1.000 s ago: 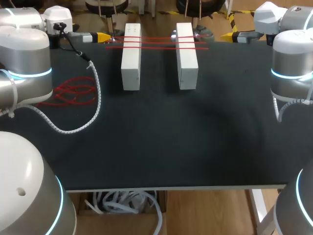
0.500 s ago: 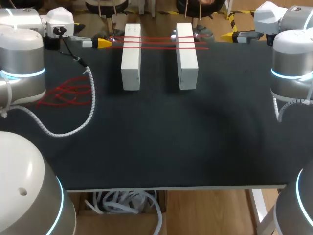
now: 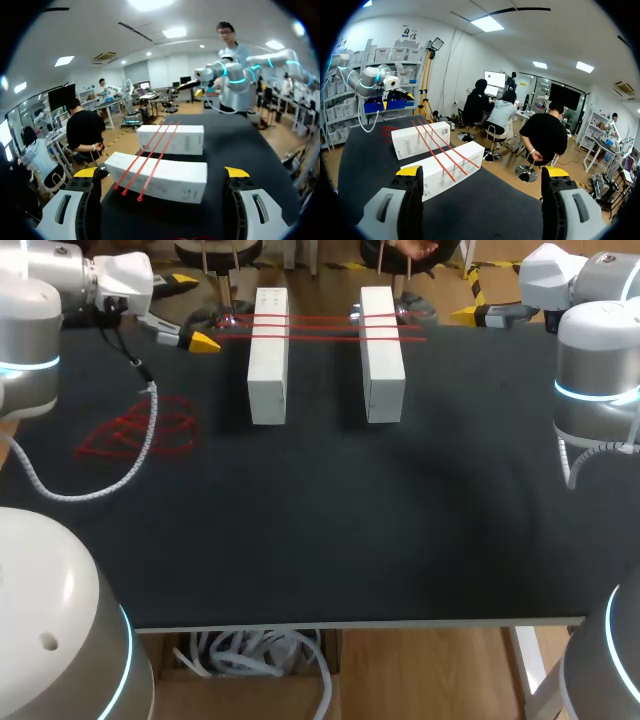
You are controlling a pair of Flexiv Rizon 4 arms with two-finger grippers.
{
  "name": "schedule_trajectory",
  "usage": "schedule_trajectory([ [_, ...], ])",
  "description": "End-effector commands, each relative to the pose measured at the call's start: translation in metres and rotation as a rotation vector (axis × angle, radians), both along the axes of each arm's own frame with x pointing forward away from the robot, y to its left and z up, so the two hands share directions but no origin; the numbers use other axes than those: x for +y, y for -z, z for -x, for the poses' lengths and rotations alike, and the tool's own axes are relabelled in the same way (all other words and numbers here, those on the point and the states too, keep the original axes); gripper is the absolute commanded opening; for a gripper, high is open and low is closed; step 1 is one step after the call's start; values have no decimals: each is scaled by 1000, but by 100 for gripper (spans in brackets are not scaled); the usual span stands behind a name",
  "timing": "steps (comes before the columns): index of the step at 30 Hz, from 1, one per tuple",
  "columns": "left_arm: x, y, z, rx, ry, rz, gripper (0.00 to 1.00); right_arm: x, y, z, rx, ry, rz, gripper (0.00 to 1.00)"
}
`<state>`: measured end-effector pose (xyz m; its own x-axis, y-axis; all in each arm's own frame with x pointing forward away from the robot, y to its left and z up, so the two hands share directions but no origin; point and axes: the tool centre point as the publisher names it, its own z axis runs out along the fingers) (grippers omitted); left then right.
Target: Grab the tape and strap the tape.
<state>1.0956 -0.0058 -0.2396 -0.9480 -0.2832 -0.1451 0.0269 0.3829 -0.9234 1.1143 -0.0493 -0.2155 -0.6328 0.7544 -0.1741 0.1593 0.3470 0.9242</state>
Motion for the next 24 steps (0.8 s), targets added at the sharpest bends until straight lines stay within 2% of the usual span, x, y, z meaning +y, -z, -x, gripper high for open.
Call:
schedule_trajectory([
  [1,3,3,-4,20,48,5,100,0,0,0,0,-1,-1,100],
  [5,3,3,-4,20,48,5,100,0,0,0,0,-1,-1,100],
  [8,3,10,-2,0,69,3,100,0,0,0,0,-1,-1,100],
  [12,3,17,-6,7,123,11,100,0,0,0,0,-1,-1,100],
  [17,4,22,-13,-13,163,24,100,0,0,0,0,-1,-1,100],
  [18,5,24,-15,-4,172,31,75,0,0,0,0,-1,-1,100],
  [19,5,26,-16,-7,181,36,65,0,0,0,0,-1,-1,100],
  [21,5,30,-19,-3,188,43,51,0,0,0,0,-1,-1,100],
  [23,5,35,-21,0,196,58,49,0,0,0,0,-1,-1,100],
  [24,5,37,-22,0,198,63,44,0,0,0,0,-1,-1,100],
])
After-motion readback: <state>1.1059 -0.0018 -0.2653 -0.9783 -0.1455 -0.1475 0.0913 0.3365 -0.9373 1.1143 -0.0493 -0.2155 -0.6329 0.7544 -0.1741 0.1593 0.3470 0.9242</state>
